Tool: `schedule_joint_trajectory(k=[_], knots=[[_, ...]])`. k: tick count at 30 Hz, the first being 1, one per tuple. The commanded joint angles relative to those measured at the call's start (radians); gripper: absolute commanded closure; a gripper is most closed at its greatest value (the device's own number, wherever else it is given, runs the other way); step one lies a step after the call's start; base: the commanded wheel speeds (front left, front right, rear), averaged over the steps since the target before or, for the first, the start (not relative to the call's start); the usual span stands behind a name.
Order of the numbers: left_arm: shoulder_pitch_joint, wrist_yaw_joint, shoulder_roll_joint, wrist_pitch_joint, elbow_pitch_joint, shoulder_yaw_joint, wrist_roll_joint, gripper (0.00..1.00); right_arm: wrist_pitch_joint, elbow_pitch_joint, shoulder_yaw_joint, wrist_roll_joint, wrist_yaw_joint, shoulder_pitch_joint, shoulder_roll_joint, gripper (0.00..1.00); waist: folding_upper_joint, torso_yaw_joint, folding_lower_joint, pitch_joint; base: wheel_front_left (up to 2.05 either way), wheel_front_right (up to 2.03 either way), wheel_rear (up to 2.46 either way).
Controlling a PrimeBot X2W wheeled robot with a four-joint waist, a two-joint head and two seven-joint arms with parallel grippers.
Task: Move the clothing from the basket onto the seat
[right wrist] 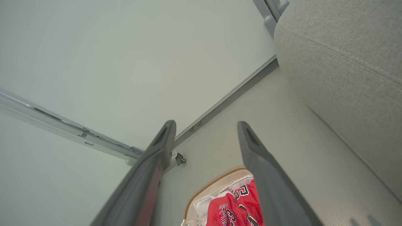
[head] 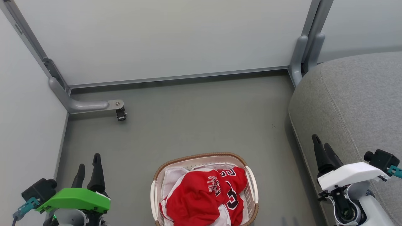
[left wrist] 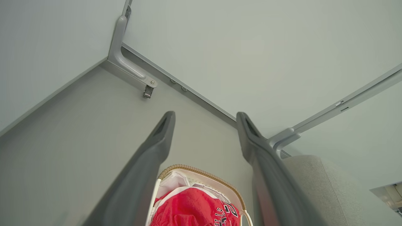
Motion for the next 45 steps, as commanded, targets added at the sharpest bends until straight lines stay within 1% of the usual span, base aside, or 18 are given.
schedule_joint_trajectory(k=[1,10,19,25,35,38,45], knots=[[-0.038,0.001,0.015,-0.011,-0.002,-0.007,0.040,0.00,-0.011,-0.003,0.008,-0.039,0.000,-0.026,-0.013,0.00,0.0000,0.000,-0.0001,0.001,0.00,0.00,0.00],[-0.039,0.024,0.037,-0.039,0.016,-0.045,0.177,0.00,-0.038,0.020,0.030,-0.191,0.000,-0.036,-0.025,0.00,0.0000,-0.004,-0.0001,0.002,0.00,0.00,0.00],[-0.026,0.050,0.049,-0.064,0.023,-0.075,0.279,0.00,-0.064,0.043,0.039,-0.337,0.000,-0.042,-0.030,0.00,0.0000,-0.006,-0.0001,0.002,0.00,0.00,0.00],[-0.015,0.071,0.049,-0.081,0.009,-0.080,0.331,0.00,-0.080,0.054,0.055,-0.399,0.000,-0.044,-0.030,0.00,0.0000,-0.007,-0.0001,0.002,0.00,0.00,0.00],[-0.008,0.085,0.051,-0.104,0.013,-0.091,0.426,0.00,-0.104,0.076,0.060,-0.507,0.000,-0.045,-0.037,0.00,0.0000,-0.007,-0.0001,0.003,0.00,0.00,0.00],[-0.001,0.087,0.045,-0.112,0.019,-0.082,0.439,0.00,-0.111,0.090,0.061,-0.524,0.000,-0.042,-0.030,0.00,0.0000,-0.008,-0.0001,0.003,0.00,0.00,0.00],[0.004,0.079,0.032,-0.127,0.022,-0.065,0.495,0.00,-0.127,0.111,0.078,-0.590,0.000,-0.042,-0.038,0.00,0.0000,-0.007,-0.0001,0.002,0.00,0.00,0.00]])
